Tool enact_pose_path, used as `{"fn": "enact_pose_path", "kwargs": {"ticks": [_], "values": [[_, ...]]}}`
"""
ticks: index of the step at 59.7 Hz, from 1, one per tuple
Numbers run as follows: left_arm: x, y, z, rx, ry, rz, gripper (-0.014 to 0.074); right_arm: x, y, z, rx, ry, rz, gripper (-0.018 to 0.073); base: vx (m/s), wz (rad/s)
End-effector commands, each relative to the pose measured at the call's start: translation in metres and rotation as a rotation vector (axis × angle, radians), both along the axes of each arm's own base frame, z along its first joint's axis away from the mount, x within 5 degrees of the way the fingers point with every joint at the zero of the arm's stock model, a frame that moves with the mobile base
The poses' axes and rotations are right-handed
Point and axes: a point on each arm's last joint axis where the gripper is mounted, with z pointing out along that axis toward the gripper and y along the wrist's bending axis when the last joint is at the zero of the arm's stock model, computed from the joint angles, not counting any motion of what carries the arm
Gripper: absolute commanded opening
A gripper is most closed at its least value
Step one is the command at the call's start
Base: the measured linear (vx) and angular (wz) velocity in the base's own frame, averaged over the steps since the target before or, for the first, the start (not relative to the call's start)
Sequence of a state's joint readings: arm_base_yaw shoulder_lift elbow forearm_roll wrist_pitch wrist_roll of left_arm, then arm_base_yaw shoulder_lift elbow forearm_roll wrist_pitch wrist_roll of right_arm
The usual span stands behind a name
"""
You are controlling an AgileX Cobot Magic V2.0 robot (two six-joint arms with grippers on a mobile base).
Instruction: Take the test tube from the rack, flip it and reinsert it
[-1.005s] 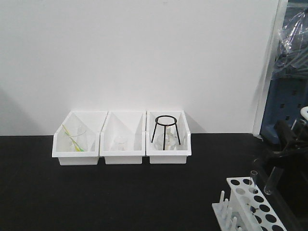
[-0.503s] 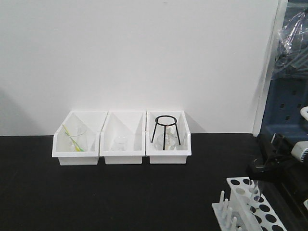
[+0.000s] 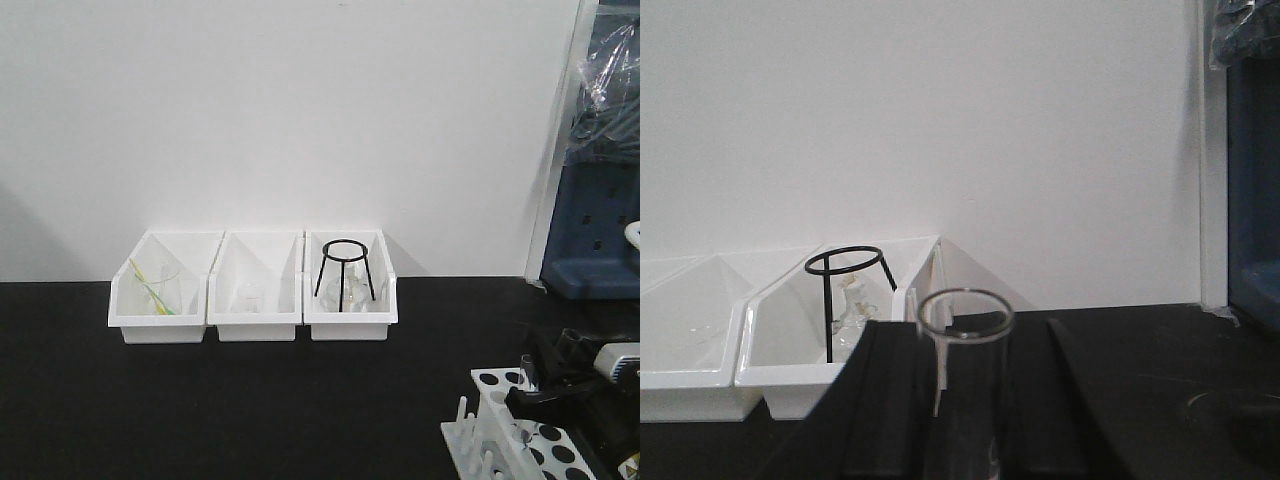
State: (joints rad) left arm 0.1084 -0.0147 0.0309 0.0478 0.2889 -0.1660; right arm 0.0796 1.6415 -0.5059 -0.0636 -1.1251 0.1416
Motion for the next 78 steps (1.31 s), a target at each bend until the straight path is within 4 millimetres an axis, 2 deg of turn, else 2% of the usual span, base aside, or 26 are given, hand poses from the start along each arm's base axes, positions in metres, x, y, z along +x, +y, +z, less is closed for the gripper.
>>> {"fn": "enact_pose_path", "kwargs": {"ticks": [1,23,61,72,78], "values": [[0.001,-0.001,0.007,0.006,-0.088,-0.008,-0.0006,-0.003,0.002,0.033,0.016,-0.268,0.020,-0.0008,0.00,0.00],[0.001,-0.001,0.007,0.006,-0.088,-0.008,-0.0006,0.007,0.004,0.001,0.002,-0.159,0.034,-0.0008,0.00,0.00],[0.001,-0.001,0.007,0.006,-0.088,-0.008,-0.0006,0.009,0.004,-0.011,-0.103,-0.065,0.023,0.0002,0.00,0.00],[0.001,-0.001,0.007,0.006,-0.088,-0.008,-0.0006,0.010,0.004,-0.015,-0.109,-0.026,0.025,0.0076,0.00,0.00],[0.001,-0.001,0.007,0.006,-0.088,-0.008,-0.0006,0.010,0.004,-0.014,-0.108,-0.030,0.026,0.0161,0.00,0.00]]}}
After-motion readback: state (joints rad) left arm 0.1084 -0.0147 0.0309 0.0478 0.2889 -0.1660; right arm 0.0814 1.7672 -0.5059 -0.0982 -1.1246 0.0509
